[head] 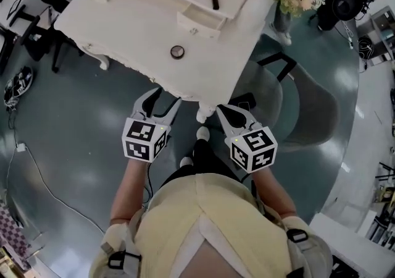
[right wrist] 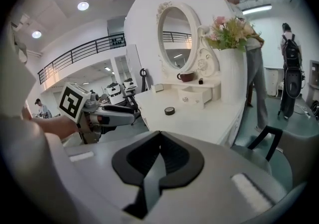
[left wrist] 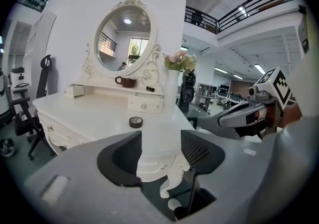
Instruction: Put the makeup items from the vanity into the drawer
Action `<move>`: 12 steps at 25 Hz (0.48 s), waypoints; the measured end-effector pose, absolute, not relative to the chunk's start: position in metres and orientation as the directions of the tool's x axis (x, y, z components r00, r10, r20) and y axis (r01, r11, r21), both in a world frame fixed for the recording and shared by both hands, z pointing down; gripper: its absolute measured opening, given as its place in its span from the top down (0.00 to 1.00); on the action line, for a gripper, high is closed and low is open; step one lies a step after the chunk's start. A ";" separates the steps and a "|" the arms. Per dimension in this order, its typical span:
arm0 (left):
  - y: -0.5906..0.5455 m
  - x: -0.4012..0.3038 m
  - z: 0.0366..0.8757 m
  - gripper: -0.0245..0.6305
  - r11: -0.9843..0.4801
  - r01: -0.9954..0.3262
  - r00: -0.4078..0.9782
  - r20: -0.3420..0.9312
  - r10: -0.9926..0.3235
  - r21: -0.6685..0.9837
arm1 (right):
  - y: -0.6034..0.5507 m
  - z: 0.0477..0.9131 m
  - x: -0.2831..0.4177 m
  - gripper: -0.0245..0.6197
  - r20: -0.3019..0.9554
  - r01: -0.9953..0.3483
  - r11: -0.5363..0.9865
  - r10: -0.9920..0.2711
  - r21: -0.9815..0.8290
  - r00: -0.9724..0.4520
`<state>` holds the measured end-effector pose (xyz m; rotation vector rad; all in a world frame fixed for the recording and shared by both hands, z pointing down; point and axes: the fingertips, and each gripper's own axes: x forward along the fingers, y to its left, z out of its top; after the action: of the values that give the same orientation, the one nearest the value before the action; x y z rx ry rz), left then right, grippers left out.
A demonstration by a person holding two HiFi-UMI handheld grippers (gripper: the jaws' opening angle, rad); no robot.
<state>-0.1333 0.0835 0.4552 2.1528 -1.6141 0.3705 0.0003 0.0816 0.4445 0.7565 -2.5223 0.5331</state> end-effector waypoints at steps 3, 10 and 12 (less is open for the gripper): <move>0.055 -0.136 0.464 0.58 -0.228 -0.960 0.279 0.479 -0.832 0.164 | 0.061 0.453 -0.003 0.96 0.534 -0.579 0.777 -0.390 -0.246 -0.750; -0.008 -0.146 0.479 0.59 -0.190 -0.974 0.227 0.526 -0.820 0.124 | 0.012 0.467 -0.006 0.96 0.554 -0.555 0.784 -0.342 -0.278 -0.759; -0.022 -0.148 0.484 0.59 -0.185 -0.977 0.214 0.546 -0.810 0.109 | -0.001 0.473 -0.007 0.96 0.559 -0.552 0.783 -0.331 -0.287 -0.760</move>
<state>-0.1480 -0.0220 0.4842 2.0613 -1.6524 0.5170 -0.0066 -0.0009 0.4726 0.6600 -2.4844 0.6084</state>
